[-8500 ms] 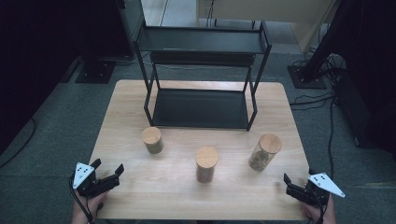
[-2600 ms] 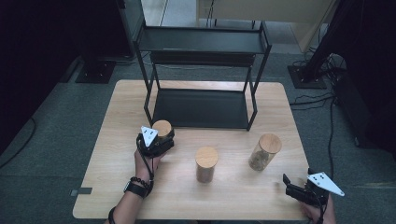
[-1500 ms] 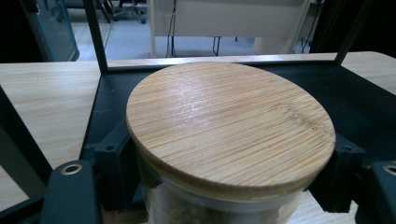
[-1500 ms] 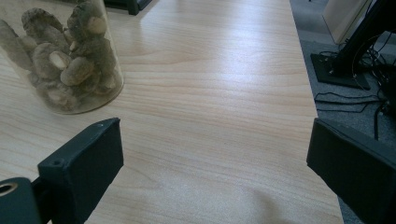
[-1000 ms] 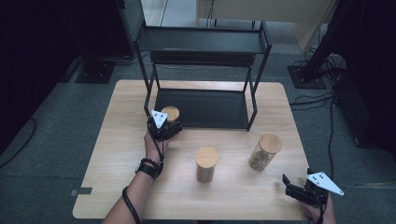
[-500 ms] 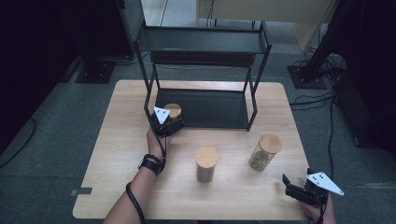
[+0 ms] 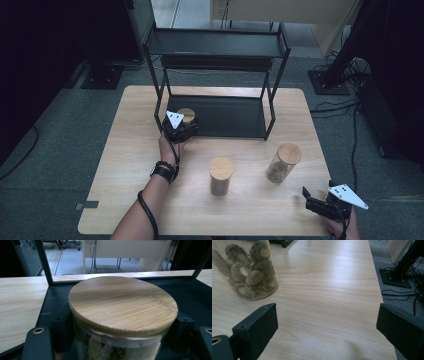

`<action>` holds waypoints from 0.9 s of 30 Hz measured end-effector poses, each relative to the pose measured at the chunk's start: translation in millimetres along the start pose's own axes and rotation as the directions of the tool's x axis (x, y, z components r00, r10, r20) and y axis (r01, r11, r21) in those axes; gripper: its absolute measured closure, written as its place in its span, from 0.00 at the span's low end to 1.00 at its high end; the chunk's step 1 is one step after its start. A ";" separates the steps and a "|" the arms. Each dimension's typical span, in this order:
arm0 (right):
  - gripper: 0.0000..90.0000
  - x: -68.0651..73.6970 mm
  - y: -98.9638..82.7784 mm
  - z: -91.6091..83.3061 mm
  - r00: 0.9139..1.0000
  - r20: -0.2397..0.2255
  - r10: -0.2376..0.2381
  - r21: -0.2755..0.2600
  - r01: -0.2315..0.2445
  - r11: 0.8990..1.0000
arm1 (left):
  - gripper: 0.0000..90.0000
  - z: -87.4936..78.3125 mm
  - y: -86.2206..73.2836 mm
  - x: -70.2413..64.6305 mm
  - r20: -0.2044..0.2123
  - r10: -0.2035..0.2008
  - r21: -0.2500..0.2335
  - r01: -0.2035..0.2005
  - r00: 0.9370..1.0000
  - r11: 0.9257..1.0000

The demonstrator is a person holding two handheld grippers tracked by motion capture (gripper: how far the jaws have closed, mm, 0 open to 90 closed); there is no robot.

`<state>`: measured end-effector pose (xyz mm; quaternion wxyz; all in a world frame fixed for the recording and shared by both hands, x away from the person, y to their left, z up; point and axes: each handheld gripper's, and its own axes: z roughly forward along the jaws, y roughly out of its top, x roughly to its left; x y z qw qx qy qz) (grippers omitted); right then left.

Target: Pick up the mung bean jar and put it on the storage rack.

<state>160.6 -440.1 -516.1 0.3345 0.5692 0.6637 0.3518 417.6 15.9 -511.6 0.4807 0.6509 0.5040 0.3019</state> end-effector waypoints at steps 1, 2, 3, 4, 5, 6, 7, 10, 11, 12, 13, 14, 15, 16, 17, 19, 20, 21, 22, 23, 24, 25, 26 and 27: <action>0.04 0.0 0.0 -0.1 1.000 0.000 0.001 0.000 -0.001 1.000 | 0.28 0.9 0.3 0.1 0.000 0.004 0.002 -0.004 1.000 1.000; 0.04 0.0 0.0 -0.1 1.000 0.000 0.001 0.000 -0.001 1.000 | 0.28 1.8 0.6 0.0 0.000 0.001 0.001 -0.001 1.000 1.000; 0.04 0.0 0.0 0.0 1.000 0.000 0.000 -0.001 0.000 1.000 | 0.28 2.7 0.9 0.1 0.000 0.001 0.002 -0.001 1.000 1.000; 0.04 0.0 0.0 0.0 1.000 0.000 0.000 0.000 0.000 1.000 | 0.28 3.5 1.2 0.2 0.001 0.001 0.002 -0.001 1.000 1.000; 0.04 0.0 0.0 0.0 1.000 0.000 0.001 0.000 -0.001 1.000 | 0.28 4.3 1.5 0.4 0.001 -0.001 0.003 0.001 1.000 1.000; 0.04 0.1 0.0 -0.1 1.000 0.000 0.000 0.000 0.000 1.000 | 0.28 5.1 1.6 0.4 0.001 -0.005 0.001 0.005 1.000 1.000; 0.04 0.0 0.0 0.0 1.000 0.000 0.000 0.000 0.000 1.000 | 0.28 6.0 1.7 0.3 0.001 -0.008 -0.001 0.008 1.000 1.000; 0.04 0.0 0.0 -0.1 1.000 0.001 0.001 -0.001 -0.001 1.000 | 0.28 8.0 2.6 0.7 -0.003 -0.003 0.004 0.003 1.000 1.000; 0.04 0.0 0.0 -0.1 1.000 0.001 0.001 -0.001 -0.001 1.000 | 0.28 8.9 3.0 0.7 -0.005 -0.003 0.005 0.003 1.000 1.000; 0.04 0.0 0.0 -0.1 1.000 0.001 0.001 -0.001 -0.001 1.000 | 0.28 9.7 3.4 0.8 -0.005 -0.002 0.005 0.003 1.000 1.000; 0.04 0.0 0.0 -0.1 1.000 0.001 0.000 -0.001 0.000 1.000 | 0.28 10.6 3.8 0.9 -0.006 -0.004 0.006 0.004 1.000 1.000; 0.04 0.0 0.0 -0.1 1.000 0.001 0.001 -0.001 -0.001 1.000 | 0.28 11.4 4.1 1.1 -0.007 -0.006 0.006 0.006 1.000 1.000; 0.04 0.0 -0.1 -0.1 1.000 0.002 0.001 -0.001 -0.001 1.000 | 0.28 12.2 4.4 1.4 -0.008 -0.006 0.007 0.006 1.000 1.000; 0.04 0.0 -0.1 -0.1 1.000 0.002 0.001 -0.001 -0.001 1.000 | 0.28 13.1 4.7 1.6 -0.010 -0.007 0.008 0.007 1.000 1.000; 0.04 0.0 -0.1 -0.1 1.000 0.002 0.001 -0.001 -0.001 1.000 | 0.28 14.0 5.0 1.5 -0.011 -0.008 0.007 0.008 1.000 1.000; 0.04 -0.2 0.0 -0.1 1.000 0.002 -0.001 -0.001 0.001 1.000 | 0.28 16.2 5.5 1.6 -0.016 -0.003 0.015 0.003 1.000 1.000; 0.04 -0.2 0.0 -0.1 1.000 0.003 -0.001 -0.001 0.001 1.000 | 0.28 17.2 5.3 1.4 -0.022 0.003 0.018 -0.003 1.000 1.000; 0.04 -0.2 0.0 -0.1 1.000 0.003 -0.001 -0.001 0.001 1.000 | 0.28 18.0 5.2 1.2 -0.025 0.012 0.017 -0.012 1.000 1.000; 0.04 -0.2 0.0 -0.1 1.000 0.003 0.000 -0.001 0.000 1.000 | 0.28 18.8 5.5 0.8 -0.026 0.016 0.018 -0.016 1.000 1.000; 0.04 -0.2 0.0 -0.2 1.000 0.003 0.000 -0.001 0.000 1.000 | 0.28 19.6 5.8 0.4 -0.028 0.019 0.018 -0.018 0.999 1.000; 0.04 -0.2 0.0 -0.2 1.000 0.004 0.001 -0.002 -0.001 1.000 | 0.28 20.6 6.1 0.2 -0.029 0.020 0.018 -0.020 0.999 1.000; 0.04 -0.2 0.0 -0.2 1.000 0.004 0.001 -0.001 -0.001 1.000 | 0.28 21.4 6.4 0.2 -0.030 0.023 0.021 -0.022 0.999 1.000; 0.04 -0.3 0.0 -0.1 1.000 0.004 0.000 -0.001 0.000 1.000 | 0.28 22.6 6.7 0.1 -0.030 0.022 0.020 -0.022 0.999 1.000; 0.04 -0.2 0.0 -0.1 1.000 0.005 0.000 -0.001 0.000 1.000 | 0.28 23.5 6.8 0.1 -0.031 0.024 0.020 -0.024 0.999 1.000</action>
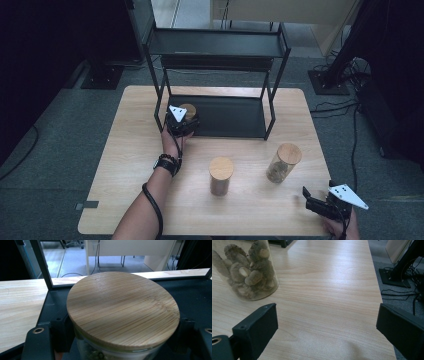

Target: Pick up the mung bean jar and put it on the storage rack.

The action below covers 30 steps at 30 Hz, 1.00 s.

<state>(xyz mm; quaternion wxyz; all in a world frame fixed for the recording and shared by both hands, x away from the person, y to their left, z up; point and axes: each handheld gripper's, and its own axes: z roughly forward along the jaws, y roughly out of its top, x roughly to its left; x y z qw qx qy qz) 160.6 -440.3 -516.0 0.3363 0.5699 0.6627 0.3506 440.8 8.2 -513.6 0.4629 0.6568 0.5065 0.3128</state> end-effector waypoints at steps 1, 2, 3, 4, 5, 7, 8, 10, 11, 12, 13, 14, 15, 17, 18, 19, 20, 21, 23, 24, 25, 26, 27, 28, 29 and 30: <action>0.04 0.1 0.0 0.0 1.000 0.001 0.000 0.000 0.000 1.000 | 0.28 1.0 0.2 -0.1 -0.002 0.000 -0.001 0.000 1.000 1.000; 0.04 0.1 0.0 0.0 1.000 0.001 -0.001 0.000 0.001 1.000 | 0.28 2.0 0.3 -0.1 -0.002 0.001 -0.002 -0.001 1.000 1.000; 0.04 0.2 0.0 0.1 1.000 0.001 -0.001 0.000 0.001 1.000 | 0.28 3.0 0.5 0.0 -0.001 0.004 -0.002 -0.004 1.000 1.000; 0.04 0.2 0.0 0.0 1.000 0.002 0.000 0.000 0.000 1.000 | 0.28 3.8 0.8 -0.1 -0.003 0.006 -0.002 -0.006 1.000 1.000; 0.04 0.2 0.0 0.0 1.000 0.003 0.000 0.000 0.000 1.000 | 0.27 4.6 1.2 0.1 -0.003 0.006 -0.001 -0.006 1.000 1.000; 0.04 0.3 0.1 0.1 1.000 0.003 -0.001 0.001 0.001 1.000 | 0.27 6.1 2.0 0.1 -0.004 0.004 0.001 -0.004 1.000 1.000; 0.04 0.4 0.1 0.1 1.000 0.003 0.000 0.002 0.000 1.000 | 0.27 6.8 2.5 0.2 -0.005 0.005 0.003 -0.005 1.000 1.000; 0.04 0.5 0.1 0.1 1.000 0.003 -0.001 0.003 0.001 1.000 | 0.28 8.5 3.3 -0.2 -0.012 0.008 0.006 -0.007 1.000 1.000; 0.04 0.7 0.1 0.1 1.000 0.003 -0.001 0.003 0.001 1.000 | 0.28 9.5 3.8 -0.4 -0.014 0.008 0.005 -0.008 1.000 1.000; 0.04 0.7 0.1 0.1 1.000 0.003 -0.003 0.003 0.003 1.000 | 0.28 10.4 4.3 -0.5 -0.016 0.006 0.006 -0.006 1.000 1.000; 0.04 0.7 0.1 0.2 1.000 0.004 -0.003 0.003 0.003 1.000 | 0.28 11.2 4.7 -0.7 -0.019 0.003 0.008 -0.003 1.000 1.000; 0.04 0.7 0.1 0.2 1.000 0.004 -0.003 0.003 0.003 1.000 | 0.28 12.0 5.0 -0.9 -0.020 0.006 0.008 -0.006 1.000 1.000; 0.04 0.7 0.1 0.1 1.000 0.004 -0.003 0.003 0.003 1.000 | 0.28 12.7 5.3 -0.9 -0.021 0.006 0.009 -0.006 1.000 1.000; 0.04 0.8 0.1 0.1 1.000 0.004 -0.001 0.001 0.001 1.000 | 0.28 13.8 5.7 -0.7 -0.021 0.003 0.008 -0.003 1.000 1.000; 0.04 0.8 0.0 0.1 1.000 0.004 -0.002 0.001 0.002 1.000 | 0.28 14.2 5.8 -0.6 -0.021 0.002 0.007 -0.001 1.000 1.000; 0.04 0.8 0.1 0.1 1.000 0.004 -0.002 0.001 0.002 1.000 | 0.28 14.2 5.8 -0.6 -0.021 0.002 0.008 -0.002 1.000 1.000; 0.04 0.8 0.1 0.1 1.000 0.003 -0.002 0.002 0.002 1.000 | 0.28 14.2 5.8 -0.8 -0.021 0.004 0.008 -0.004 1.000 1.000; 0.04 0.7 0.1 0.1 1.000 0.003 -0.002 0.002 0.002 1.000 | 0.27 14.1 5.8 -0.8 -0.021 0.004 0.009 -0.004 1.000 1.000; 0.04 0.7 0.1 0.1 1.000 0.002 -0.002 0.002 0.002 1.000 | 0.27 13.8 5.7 -1.6 -0.025 0.008 0.008 -0.008 1.000 1.000; 0.04 0.7 0.1 0.1 1.000 0.002 -0.002 0.002 0.002 1.000 | 0.27 13.3 5.8 -2.6 -0.028 0.010 0.006 -0.010 1.000 1.000; 0.04 0.8 0.1 0.1 1.000 0.001 -0.003 0.002 0.003 1.000 | 0.26 12.5 5.9 -3.1 -0.022 0.004 0.001 -0.004 1.000 1.000; 0.04 0.8 0.1 0.1 1.000 0.001 -0.004 0.001 0.004 1.000 | 0.21 11.3 6.3 -3.8 -0.016 -0.004 -0.011 0.004 1.000 1.000; 0.04 0.8 0.1 0.1 1.000 0.001 -0.003 0.001 0.003 1.000 | 0.13 10.1 7.6 -5.3 -0.005 0.000 -0.018 0.000 1.000 1.000; 0.04 0.7 0.1 0.2 1.000 0.001 -0.004 0.003 0.004 1.000 | 0.00 8.8 8.5 -6.9 -0.005 -0.001 -0.028 0.001 1.000 1.000; 0.04 0.7 0.1 0.2 1.000 0.000 -0.004 0.003 0.004 1.000 | 0.00 7.7 9.7 -8.0 -0.002 0.004 -0.032 -0.004 1.000 0.999; 0.04 0.7 0.1 0.2 1.000 0.000 -0.004 0.003 0.004 1.000 | 0.00 6.9 10.4 -8.9 0.001 0.003 -0.038 -0.003 1.000 0.999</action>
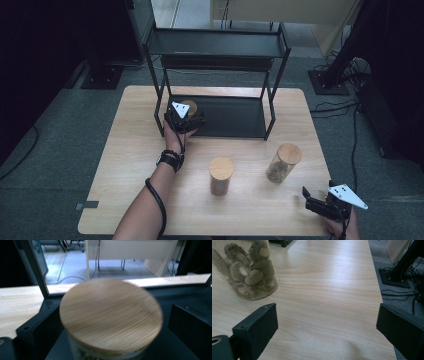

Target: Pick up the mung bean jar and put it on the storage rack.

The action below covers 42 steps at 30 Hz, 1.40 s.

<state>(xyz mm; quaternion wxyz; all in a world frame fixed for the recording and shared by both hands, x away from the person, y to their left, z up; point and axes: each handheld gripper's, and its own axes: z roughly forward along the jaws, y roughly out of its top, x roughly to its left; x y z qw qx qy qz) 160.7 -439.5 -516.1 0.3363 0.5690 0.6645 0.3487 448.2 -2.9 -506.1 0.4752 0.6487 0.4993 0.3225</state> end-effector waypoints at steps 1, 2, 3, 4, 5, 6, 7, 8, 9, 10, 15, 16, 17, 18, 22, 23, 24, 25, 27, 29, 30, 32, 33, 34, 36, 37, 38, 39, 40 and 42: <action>0.04 0.0 0.0 0.0 1.000 0.000 -0.002 -0.001 0.002 1.000 | 0.00 -1.0 1.0 -0.7 0.003 0.000 -0.004 0.000 1.000 1.000; 0.04 0.1 0.0 0.1 1.000 0.001 -0.002 -0.002 0.002 1.000 | 0.00 -2.0 1.9 -1.2 0.005 0.000 -0.003 0.000 1.000 1.000; 0.04 0.1 -0.1 0.1 1.000 0.001 -0.003 -0.002 0.003 1.000 | 0.00 -2.6 2.3 -1.5 0.006 -0.001 -0.003 0.001 1.000 1.000; 0.04 0.2 -0.1 0.0 1.000 0.002 -0.003 -0.002 0.003 1.000 | 0.00 -3.7 2.7 -1.6 0.004 -0.001 -0.004 0.001 1.000 1.000; 0.04 0.2 -0.1 0.1 1.000 0.002 -0.003 -0.002 0.003 1.000 | 0.00 -4.3 2.9 -1.4 0.002 0.000 -0.004 0.000 1.000 1.000; 0.04 0.2 -0.1 0.0 1.000 0.002 -0.003 -0.002 0.003 1.000 | 0.00 -5.3 2.9 -1.2 0.001 -0.003 -0.003 0.003 1.000 1.000; 0.04 0.3 -0.1 0.0 1.000 0.002 -0.004 -0.002 0.004 1.000 | 0.00 -6.2 2.9 -0.9 -0.001 -0.004 -0.003 0.004 1.000 1.000; 0.04 0.3 -0.1 0.0 1.000 0.002 -0.004 -0.002 0.004 1.000 | 0.00 -7.3 2.7 -0.6 -0.001 -0.007 -0.003 0.007 1.000 1.000; 0.04 0.3 -0.1 0.1 1.000 0.002 -0.005 -0.002 0.005 1.000 | 0.00 -8.6 2.6 -0.1 0.000 -0.010 -0.002 0.010 1.000 1.000; 0.04 0.4 -0.1 0.1 1.000 0.002 -0.005 -0.001 0.005 1.000 | 0.00 -9.9 2.5 0.4 0.000 -0.012 -0.003 0.012 1.000 1.000; 0.04 0.7 0.0 0.1 1.000 0.002 -0.006 0.000 0.006 1.000 | 0.00 -18.3 2.4 0.5 0.007 -0.012 -0.014 0.012 1.000 1.000; 0.04 0.8 0.0 0.2 1.000 0.002 -0.007 0.001 0.007 1.000 | 0.00 -20.4 2.5 0.6 0.010 -0.010 -0.015 0.010 1.000 1.000; 0.04 0.8 0.0 0.2 1.000 0.002 -0.008 0.001 0.008 1.000 | 0.00 -22.3 2.5 0.4 0.008 -0.008 -0.020 0.009 1.000 1.000; 0.04 0.9 0.0 0.2 1.000 0.003 -0.008 0.002 0.008 1.000 | 0.00 -24.0 2.6 0.3 0.007 -0.006 -0.023 0.006 1.000 1.000; 0.04 1.0 0.1 0.3 1.000 0.004 -0.012 0.003 0.012 1.000 | 0.00 -31.6 4.5 0.8 0.009 -0.008 -0.030 0.008 1.000 1.000; 0.04 1.2 0.1 0.3 1.000 0.004 -0.012 0.003 0.012 1.000 | 0.00 -33.5 5.1 0.7 0.012 -0.014 -0.032 0.014 1.000 0.999; 0.04 1.3 0.1 0.3 1.000 0.004 -0.013 0.003 0.013 1.000 | 0.00 -35.6 5.5 0.8 0.013 -0.015 -0.030 0.015 1.000 0.999; 0.04 1.4 0.1 0.3 1.000 0.005 -0.013 0.004 0.013 1.000 | 0.00 -38.1 5.7 0.4 0.013 -0.013 -0.028 0.013 1.000 1.000; 0.04 1.5 0.1 0.4 1.000 0.005 -0.015 0.004 0.015 1.000 | 0.00 -41.0 5.6 -0.2 0.017 -0.012 -0.029 0.013 1.000 0.999; 0.04 1.6 0.1 0.5 1.000 0.006 -0.016 0.004 0.016 1.000 | 0.00 -45.3 5.4 -0.4 0.024 -0.008 -0.033 0.009 1.000 0.999; 0.04 1.7 0.2 0.5 1.000 0.006 -0.017 0.004 0.017 1.000 | 0.00 -47.1 5.2 -0.2 0.027 -0.010 -0.037 0.011 1.000 0.999; 0.04 2.0 0.2 0.6 1.000 0.008 -0.018 0.005 0.018 1.000 | 0.00 -50.3 4.3 0.5 0.031 -0.015 -0.040 0.016 0.999 0.999; 0.04 2.1 0.2 0.7 1.000 0.009 -0.020 0.005 0.020 1.000 | 0.00 -51.9 3.9 0.6 0.033 -0.015 -0.043 0.017 0.999 0.999; 0.04 2.1 0.2 0.7 1.000 0.010 -0.021 0.005 0.021 1.000 | 0.00 -53.6 3.6 0.5 0.036 -0.015 -0.047 0.017 0.999 0.999; 0.04 2.3 0.2 0.7 1.000 0.011 -0.024 0.004 0.024 1.000 | 0.00 -57.5 3.2 0.4 0.042 -0.011 -0.052 0.013 0.999 0.999; 0.04 2.4 0.2 0.7 1.000 0.010 -0.023 0.004 0.023 1.000 | 0.00 -59.7 3.1 0.4 0.046 -0.009 -0.053 0.011 0.999 0.999; 0.04 2.6 0.2 0.7 1.000 0.009 -0.022 0.004 0.022 1.000 | 0.00 -61.9 2.8 0.2 0.047 -0.011 -0.058 0.014 0.999 0.998; 0.04 2.8 0.2 0.7 1.000 0.010 -0.024 0.006 0.024 1.000 | 0.00 -64.2 2.4 0.3 0.050 -0.011 -0.059 0.014 0.999 0.998; 0.04 3.1 0.2 0.7 1.000 0.010 -0.026 0.008 0.026 1.000 | 0.00 -66.4 2.0 0.3 0.054 -0.013 -0.061 0.016 0.998 0.998; 0.04 3.1 0.2 0.7 1.000 0.010 -0.026 0.008 0.026 1.000 | 0.00 -71.0 0.9 0.6 0.057 -0.011 -0.065 0.014 0.998 0.998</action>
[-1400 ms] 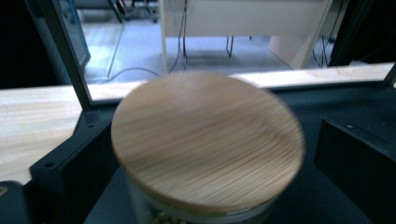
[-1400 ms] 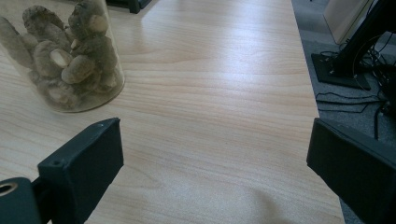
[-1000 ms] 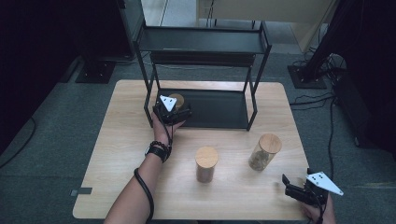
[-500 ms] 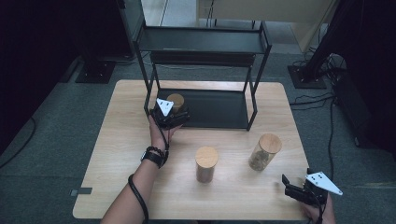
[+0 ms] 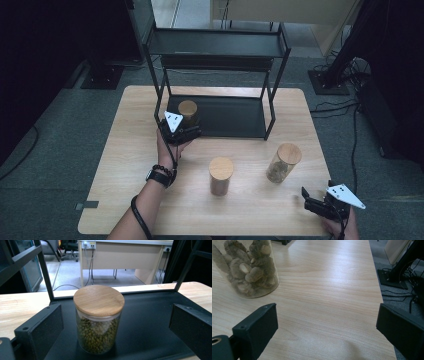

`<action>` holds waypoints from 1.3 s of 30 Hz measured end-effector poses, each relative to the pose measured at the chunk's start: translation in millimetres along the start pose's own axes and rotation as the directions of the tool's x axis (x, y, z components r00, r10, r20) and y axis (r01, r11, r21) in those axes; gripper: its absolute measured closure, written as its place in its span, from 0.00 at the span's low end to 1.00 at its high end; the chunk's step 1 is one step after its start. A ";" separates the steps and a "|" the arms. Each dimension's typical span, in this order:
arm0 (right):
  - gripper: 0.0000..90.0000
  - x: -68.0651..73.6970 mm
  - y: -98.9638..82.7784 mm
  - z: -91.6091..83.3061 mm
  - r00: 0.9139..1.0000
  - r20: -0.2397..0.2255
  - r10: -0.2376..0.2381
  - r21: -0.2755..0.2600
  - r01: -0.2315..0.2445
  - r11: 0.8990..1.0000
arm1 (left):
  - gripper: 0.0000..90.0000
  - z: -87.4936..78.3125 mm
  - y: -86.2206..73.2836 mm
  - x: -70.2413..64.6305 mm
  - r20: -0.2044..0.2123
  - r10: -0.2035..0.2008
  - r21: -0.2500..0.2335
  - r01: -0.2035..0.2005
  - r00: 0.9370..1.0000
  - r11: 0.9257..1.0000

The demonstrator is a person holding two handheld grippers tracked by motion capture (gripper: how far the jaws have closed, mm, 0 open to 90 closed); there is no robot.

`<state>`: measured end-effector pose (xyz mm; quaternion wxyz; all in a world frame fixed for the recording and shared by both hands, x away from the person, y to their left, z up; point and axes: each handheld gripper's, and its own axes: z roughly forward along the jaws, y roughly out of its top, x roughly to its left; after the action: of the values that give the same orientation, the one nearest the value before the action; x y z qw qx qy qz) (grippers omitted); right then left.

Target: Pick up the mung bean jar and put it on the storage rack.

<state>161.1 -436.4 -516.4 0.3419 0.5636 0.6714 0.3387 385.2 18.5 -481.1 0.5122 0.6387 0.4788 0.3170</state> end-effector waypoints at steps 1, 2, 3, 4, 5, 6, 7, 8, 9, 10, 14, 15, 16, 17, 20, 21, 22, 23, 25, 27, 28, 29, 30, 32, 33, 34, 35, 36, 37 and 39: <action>0.04 0.0 0.0 0.0 1.000 0.000 0.000 0.000 0.000 1.000 | 0.00 -2.4 -0.4 0.0 0.002 -0.003 -0.004 0.003 1.000 1.000; 0.04 0.0 0.0 0.0 1.000 0.000 0.000 0.000 0.000 1.000 | 0.00 -4.7 -0.7 -0.1 0.003 -0.008 -0.010 0.008 1.000 1.000; 0.04 0.1 0.0 0.0 1.000 0.000 -0.001 -0.001 0.001 1.000 | 0.00 -7.0 -1.0 -0.2 0.006 -0.009 -0.012 0.009 1.000 1.000; 0.04 0.2 0.0 0.0 1.000 0.001 -0.002 0.000 0.002 1.000 | 0.00 -9.2 -1.2 -0.3 0.009 -0.004 -0.015 0.004 1.000 1.000; 0.04 0.4 0.0 0.0 1.000 0.002 -0.003 0.000 0.003 1.000 | 0.00 -11.4 -1.6 -0.9 0.012 -0.004 -0.018 0.004 1.000 1.000; 0.04 0.5 0.0 0.0 1.000 0.003 -0.003 0.000 0.003 1.000 | 0.00 -13.5 -1.8 -1.2 0.015 -0.003 -0.020 0.004 1.000 1.000; 0.04 0.5 0.0 0.0 1.000 0.003 -0.004 0.000 0.004 1.000 | 0.00 -15.8 -1.9 -1.2 0.019 -0.003 -0.022 0.003 1.000 1.000; 0.04 0.6 0.0 0.0 1.000 0.004 -0.004 0.000 0.004 1.000 | 0.00 -17.9 -2.0 -1.3 0.023 -0.003 -0.025 0.004 1.000 1.000; 0.04 0.7 0.0 0.0 1.000 0.005 -0.004 0.000 0.004 1.000 | 0.00 -20.0 -1.9 -1.5 0.025 -0.002 -0.028 0.002 1.000 1.000; 0.04 0.7 0.0 0.0 1.000 0.005 -0.004 0.000 0.004 1.000 | 0.00 -22.1 -1.7 -1.6 0.029 -0.002 -0.030 0.002 1.000 1.000; 0.04 1.0 0.0 -0.1 1.000 0.008 -0.005 -0.001 0.005 1.000 | 0.00 -30.1 0.1 -1.1 0.038 -0.010 -0.046 0.012 0.999 0.999; 0.04 1.1 0.0 -0.1 1.000 0.009 -0.005 -0.001 0.005 1.000 | 0.00 -32.1 0.5 -1.1 0.042 -0.009 -0.046 0.011 0.999 0.999; 0.04 1.1 0.0 -0.1 1.000 0.009 -0.006 -0.001 0.006 1.000 | 0.00 -34.0 0.6 -1.2 0.043 -0.009 -0.048 0.011 0.999 0.999; 0.04 1.1 0.0 -0.1 1.000 0.009 -0.006 -0.001 0.006 1.000 | 0.00 -35.9 0.6 -1.2 0.045 -0.006 -0.050 0.008 0.999 0.999; 0.04 1.2 0.0 -0.1 1.000 0.010 -0.006 -0.001 0.006 1.000 | 0.00 -41.0 -0.5 -0.7 0.049 -0.004 -0.053 0.007 0.999 0.999; 0.04 1.2 0.0 -0.1 1.000 0.010 -0.006 -0.001 0.006 1.000 | 0.00 -42.7 -1.1 -0.5 0.048 -0.004 -0.055 0.007 0.999 0.998; 0.04 1.2 0.0 -0.1 1.000 0.010 -0.007 -0.001 0.007 1.000 | 0.00 -44.2 -1.8 -0.1 0.048 -0.001 -0.056 0.003 0.999 0.998; 0.04 1.3 0.0 -0.1 1.000 0.010 -0.007 -0.001 0.007 1.000 | 0.00 -45.7 -2.6 0.4 0.048 0.000 -0.055 0.003 0.999 0.998; 0.04 1.3 0.0 -0.1 1.000 0.010 -0.008 -0.002 0.008 1.000 | 0.00 -48.2 -4.5 1.3 0.044 0.001 -0.059 0.001 0.999 0.998; 0.04 1.3 0.0 -0.1 1.000 0.010 -0.008 -0.002 0.008 1.000 | 0.00 -50.9 -6.5 2.6 0.045 0.001 -0.055 0.002 0.999 0.998; 0.04 1.3 0.0 -0.1 1.000 0.010 -0.008 -0.002 0.008 1.000 | 0.00 -52.0 -7.5 2.9 0.044 0.000 -0.057 0.003 0.999 0.998; 0.04 1.3 0.0 -0.2 1.000 0.010 -0.008 -0.002 0.008 1.000 | 0.00 -53.1 -8.5 3.4 0.044 0.000 -0.058 0.002 0.999 0.998; 0.04 1.3 0.0 -0.2 1.000 0.010 -0.008 -0.002 0.008 1.000 | 0.00 -54.4 -9.5 3.9 0.043 0.002 -0.056 0.001 0.999 0.998; 0.04 1.4 0.0 -0.1 1.000 0.011 -0.009 -0.003 0.009 1.000 | 0.00 -56.6 -11.5 5.1 0.042 0.001 -0.057 0.002 0.999 0.998; 0.04 1.4 0.0 -0.1 1.000 0.011 -0.009 -0.003 0.009 1.000 | 0.00 -57.8 -12.5 5.7 0.043 -0.002 -0.058 0.004 0.999 0.998; 0.04 1.4 0.0 -0.1 1.000 0.011 -0.008 -0.003 0.008 1.000 | 0.00 -59.2 -13.6 6.3 0.042 -0.001 -0.056 0.003 0.999 0.998; 0.04 1.5 0.0 -0.2 1.000 0.010 -0.008 -0.002 0.008 1.000 | 0.00 -60.4 -14.7 6.9 0.041 0.000 -0.056 0.002 0.999 0.998; 0.04 1.5 -0.1 -0.1 1.000 0.011 -0.009 -0.003 0.009 1.000 | 0.00 -61.7 -16.0 7.5 0.039 0.001 -0.057 0.001 0.999 0.998; 0.04 1.6 -0.1 -0.1 1.000 0.011 -0.011 -0.003 0.011 1.000 | 0.00 -62.7 -17.4 8.2 0.038 0.002 -0.058 0.000 0.999 0.998; 0.04 1.6 -0.1 -0.1 1.000 0.011 -0.011 -0.002 0.011 1.000 | 0.00 -64.8 -20.4 9.5 0.036 0.002 -0.055 0.000 0.999 0.998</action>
<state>160.7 -434.8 -516.6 0.3482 0.5613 0.6722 0.3345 324.6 50.5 -483.6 0.5381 0.6301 0.4604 0.3185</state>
